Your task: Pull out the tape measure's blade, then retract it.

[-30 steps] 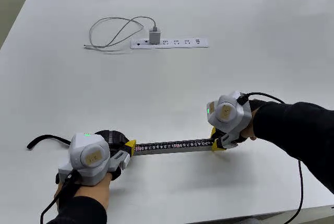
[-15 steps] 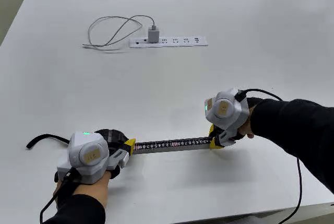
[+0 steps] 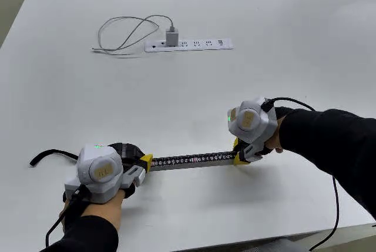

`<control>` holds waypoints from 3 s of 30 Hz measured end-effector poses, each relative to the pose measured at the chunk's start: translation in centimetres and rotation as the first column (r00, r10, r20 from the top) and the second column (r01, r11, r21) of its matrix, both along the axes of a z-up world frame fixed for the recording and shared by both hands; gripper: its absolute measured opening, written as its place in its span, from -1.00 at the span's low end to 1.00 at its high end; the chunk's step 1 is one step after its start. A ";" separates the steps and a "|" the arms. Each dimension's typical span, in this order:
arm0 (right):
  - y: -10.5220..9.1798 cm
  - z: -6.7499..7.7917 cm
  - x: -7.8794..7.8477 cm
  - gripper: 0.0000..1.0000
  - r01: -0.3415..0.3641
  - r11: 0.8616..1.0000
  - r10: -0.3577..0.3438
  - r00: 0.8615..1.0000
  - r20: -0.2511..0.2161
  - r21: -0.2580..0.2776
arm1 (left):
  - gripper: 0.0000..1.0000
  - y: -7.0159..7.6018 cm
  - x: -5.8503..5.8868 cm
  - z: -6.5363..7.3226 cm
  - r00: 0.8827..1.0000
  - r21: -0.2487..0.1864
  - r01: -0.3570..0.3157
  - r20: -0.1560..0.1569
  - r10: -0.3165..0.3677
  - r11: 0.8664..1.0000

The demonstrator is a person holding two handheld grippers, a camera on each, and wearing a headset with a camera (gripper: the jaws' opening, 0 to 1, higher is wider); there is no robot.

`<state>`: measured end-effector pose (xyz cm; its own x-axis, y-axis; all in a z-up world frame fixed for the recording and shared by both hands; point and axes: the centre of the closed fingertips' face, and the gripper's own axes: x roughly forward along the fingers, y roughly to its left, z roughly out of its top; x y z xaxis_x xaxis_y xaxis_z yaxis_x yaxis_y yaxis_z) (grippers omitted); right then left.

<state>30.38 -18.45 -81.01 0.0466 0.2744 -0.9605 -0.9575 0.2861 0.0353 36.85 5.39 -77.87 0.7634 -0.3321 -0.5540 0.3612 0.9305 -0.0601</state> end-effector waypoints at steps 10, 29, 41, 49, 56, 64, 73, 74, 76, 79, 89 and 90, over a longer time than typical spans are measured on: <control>0.3 0.0 0.0 -0.80 0.007 1.000 -0.007 1.000 0.003 -0.004 | 0.29 0.0 0.0 0.0 1.000 -0.002 0.001 -0.001 -0.001 1.000; 0.8 0.1 0.1 -0.80 0.007 1.000 -0.007 1.000 -0.004 -0.005 | 0.30 -0.1 0.1 -0.1 1.000 -0.004 0.005 -0.006 -0.005 1.000; 1.1 0.2 0.2 -0.80 -0.005 1.000 0.005 1.000 0.001 -0.002 | 0.30 -0.1 0.1 -0.1 1.000 -0.005 0.004 -0.011 -0.004 1.000; 1.2 0.2 0.1 -0.80 0.005 1.000 -0.005 1.000 0.003 0.007 | 0.30 -0.1 0.0 0.0 1.000 -0.005 0.005 -0.008 -0.005 1.000; 1.4 0.2 0.2 -0.80 0.001 1.000 -0.001 1.000 -0.007 0.009 | 0.30 -0.1 0.0 0.0 1.000 -0.006 0.004 -0.010 -0.004 1.000; 1.6 0.2 0.2 -0.80 0.012 1.000 -0.012 1.000 -0.015 0.005 | 0.30 -0.1 0.0 0.0 1.000 -0.006 0.005 -0.008 -0.005 1.000; 1.9 0.2 0.3 -0.81 0.000 1.000 0.000 1.000 -0.022 -0.004 | 0.29 -0.1 0.0 0.0 1.000 -0.006 0.006 -0.013 -0.006 1.000; 2.0 0.2 0.3 -0.81 0.001 1.000 -0.001 1.000 -0.022 -0.005 | 0.29 -0.1 0.0 0.0 1.000 -0.005 0.006 -0.013 -0.006 1.000; 2.0 0.1 0.3 -0.81 0.006 1.000 -0.006 1.000 -0.025 -0.008 | 0.29 -0.1 -0.1 0.0 1.000 -0.006 0.006 -0.012 -0.006 1.000; 2.1 0.1 0.3 -0.80 0.005 1.000 -0.005 1.000 -0.024 -0.010 | 0.29 -0.1 -0.1 0.0 1.000 -0.005 0.006 -0.011 -0.007 1.000; 2.4 0.1 0.4 -0.80 0.003 1.000 -0.004 1.000 -0.013 -0.013 | 0.29 -0.1 0.0 0.0 1.000 -0.007 0.006 -0.009 -0.006 1.000; 2.4 0.1 0.4 -0.80 0.005 1.000 -0.005 1.000 -0.013 -0.012 | 0.29 -0.1 0.0 0.0 1.000 -0.006 0.007 -0.010 -0.007 1.000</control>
